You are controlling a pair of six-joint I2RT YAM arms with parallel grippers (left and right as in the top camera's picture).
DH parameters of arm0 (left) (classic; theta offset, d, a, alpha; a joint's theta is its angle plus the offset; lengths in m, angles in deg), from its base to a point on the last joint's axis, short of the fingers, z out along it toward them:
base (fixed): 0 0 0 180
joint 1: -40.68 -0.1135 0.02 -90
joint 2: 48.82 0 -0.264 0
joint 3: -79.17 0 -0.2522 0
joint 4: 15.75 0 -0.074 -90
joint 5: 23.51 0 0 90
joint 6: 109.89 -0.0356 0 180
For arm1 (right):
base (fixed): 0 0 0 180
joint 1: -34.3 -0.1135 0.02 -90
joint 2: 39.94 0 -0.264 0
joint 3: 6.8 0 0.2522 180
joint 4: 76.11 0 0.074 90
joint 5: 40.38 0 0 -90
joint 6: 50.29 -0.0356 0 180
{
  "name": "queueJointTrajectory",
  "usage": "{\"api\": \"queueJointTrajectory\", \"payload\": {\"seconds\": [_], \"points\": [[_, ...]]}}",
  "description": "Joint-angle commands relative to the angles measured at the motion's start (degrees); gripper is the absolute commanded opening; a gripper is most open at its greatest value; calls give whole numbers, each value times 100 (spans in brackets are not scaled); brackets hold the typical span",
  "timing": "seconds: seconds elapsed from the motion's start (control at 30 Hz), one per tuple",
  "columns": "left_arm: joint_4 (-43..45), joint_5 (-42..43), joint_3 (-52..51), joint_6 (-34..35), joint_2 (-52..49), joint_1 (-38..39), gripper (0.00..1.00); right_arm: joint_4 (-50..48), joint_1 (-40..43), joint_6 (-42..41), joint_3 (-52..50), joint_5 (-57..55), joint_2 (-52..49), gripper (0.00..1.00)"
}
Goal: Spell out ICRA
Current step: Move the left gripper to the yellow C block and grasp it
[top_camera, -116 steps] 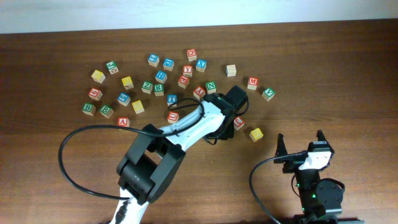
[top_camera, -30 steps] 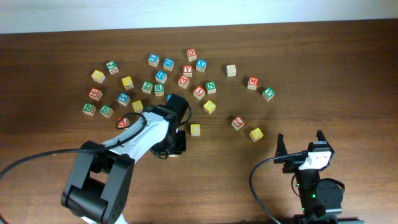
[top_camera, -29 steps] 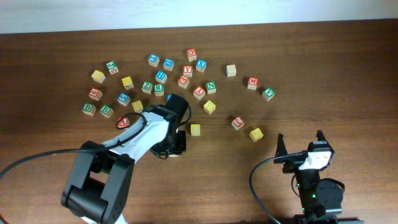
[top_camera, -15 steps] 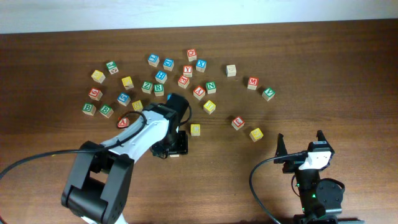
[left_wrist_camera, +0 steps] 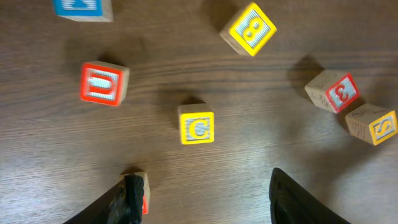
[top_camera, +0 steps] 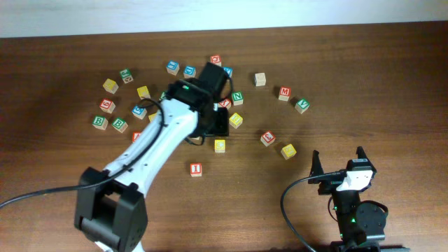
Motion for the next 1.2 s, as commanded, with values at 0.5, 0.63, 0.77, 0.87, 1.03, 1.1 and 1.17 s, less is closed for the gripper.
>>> {"api": "queueJointTrajectory", "payload": {"seconds": [0.5,0.63,0.77,0.87,1.03,1.1,1.17], "points": [[232,-494,-74,514,-1572,378,49,26,31,13,-35,-48,37,98],[352,-492,-72,511,-1572,376,44,26,31,13,-35,-48,37,98],[378,-494,-72,481,-1572,376,42,28,31,13,-35,-48,37,98],[400,-496,-72,424,-1572,372,37,28,31,13,-35,-48,37,98],[396,-494,-72,426,-1582,372,31,28,31,13,-35,-48,37,98],[396,-494,-72,426,-1582,372,30,28,31,13,-35,-48,37,98],[396,-494,-72,426,-1582,372,32,28,31,13,-35,-48,37,98]]}}
